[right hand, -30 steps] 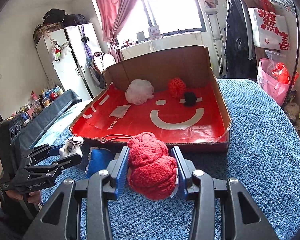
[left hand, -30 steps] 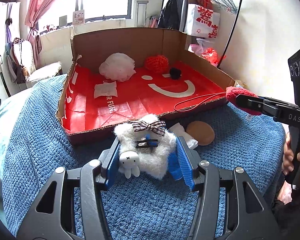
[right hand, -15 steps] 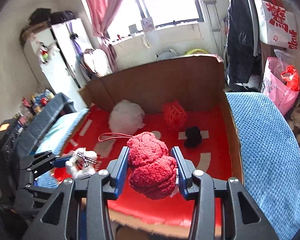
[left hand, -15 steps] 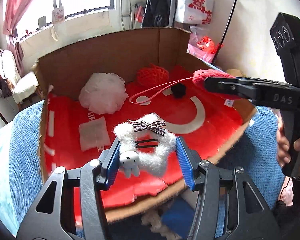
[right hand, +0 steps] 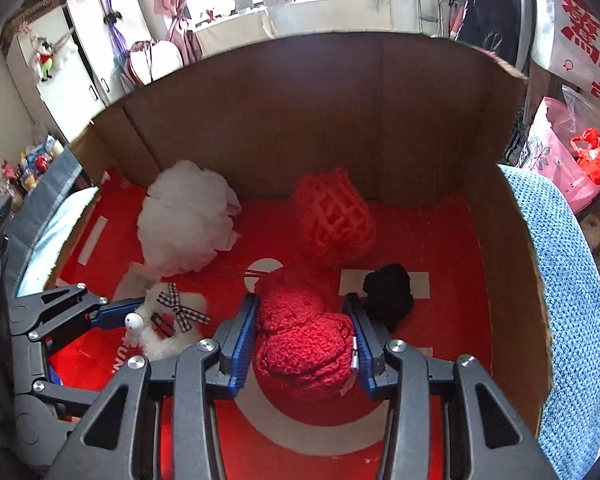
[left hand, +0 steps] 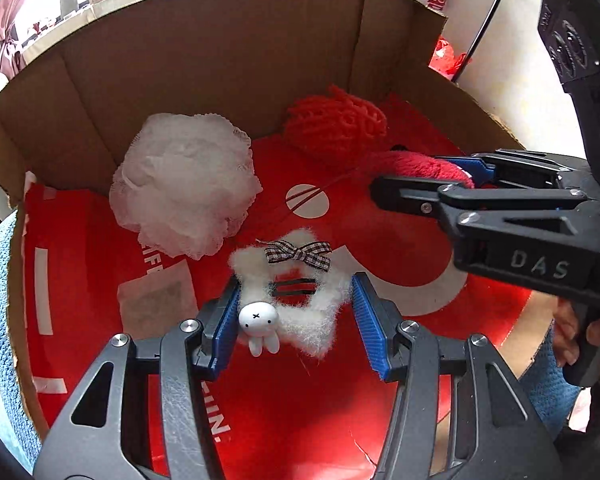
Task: Organize soft objects
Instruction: 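Carry both items into the box and open both tools to release, then lift both tools out of the box back over the blanket, then grasp the cork disc with the right tool while the left grasps the cream crochet piece, then carry both items into the box and open both tools to release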
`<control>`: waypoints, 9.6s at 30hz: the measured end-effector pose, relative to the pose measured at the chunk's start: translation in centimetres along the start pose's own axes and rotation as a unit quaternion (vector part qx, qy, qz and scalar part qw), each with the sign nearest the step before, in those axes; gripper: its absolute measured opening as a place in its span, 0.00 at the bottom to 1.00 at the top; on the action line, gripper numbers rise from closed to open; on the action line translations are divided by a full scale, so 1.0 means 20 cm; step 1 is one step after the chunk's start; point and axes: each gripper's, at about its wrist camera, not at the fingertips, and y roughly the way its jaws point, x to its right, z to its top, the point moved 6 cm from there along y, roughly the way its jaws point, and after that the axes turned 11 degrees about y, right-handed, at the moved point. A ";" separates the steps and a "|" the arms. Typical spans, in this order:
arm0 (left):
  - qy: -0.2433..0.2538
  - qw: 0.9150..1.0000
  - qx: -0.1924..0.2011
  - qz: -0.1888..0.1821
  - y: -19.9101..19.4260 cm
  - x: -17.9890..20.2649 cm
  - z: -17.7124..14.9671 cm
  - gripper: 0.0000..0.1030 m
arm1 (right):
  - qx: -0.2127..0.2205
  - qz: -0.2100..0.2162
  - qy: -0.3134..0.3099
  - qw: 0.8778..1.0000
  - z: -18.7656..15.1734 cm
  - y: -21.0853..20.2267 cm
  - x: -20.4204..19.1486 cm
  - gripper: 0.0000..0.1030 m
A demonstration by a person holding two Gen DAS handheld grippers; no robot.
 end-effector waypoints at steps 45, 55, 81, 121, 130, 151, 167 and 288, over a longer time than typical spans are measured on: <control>0.010 1.000 -0.013 0.007 0.08 0.04 0.05 0.57 | -0.067 -0.035 -0.017 0.997 0.00 0.23 -0.07 0.46; 0.013 1.000 -0.008 0.011 0.05 0.08 0.06 0.62 | -0.064 -0.024 -0.010 0.998 0.03 0.19 -0.04 0.59; -0.030 0.987 0.155 0.040 -0.63 0.16 -0.11 0.91 | 0.107 -0.009 -0.038 0.994 -0.12 -0.65 -0.13 0.99; -0.079 0.916 0.341 0.197 -1.11 0.58 -0.80 0.98 | 0.359 -0.027 -0.022 0.933 -1.06 -1.18 0.01 1.00; -0.088 0.921 0.321 0.202 -0.96 0.60 -0.94 0.98 | 0.331 -0.033 -0.021 0.943 -1.18 -0.99 0.03 1.00; -0.105 0.941 0.263 0.183 -0.76 0.57 -1.01 0.98 | 0.265 -0.039 -0.003 0.964 -1.26 -0.77 0.08 1.00; -0.110 0.951 0.236 0.169 -0.72 0.55 -1.00 0.98 | 0.238 -0.033 0.007 0.971 -1.22 -0.73 0.10 1.00; -0.022 0.998 0.045 0.023 -0.33 0.05 -0.41 0.26 | -0.009 -0.087 -0.100 0.991 -0.41 -0.16 0.04 0.47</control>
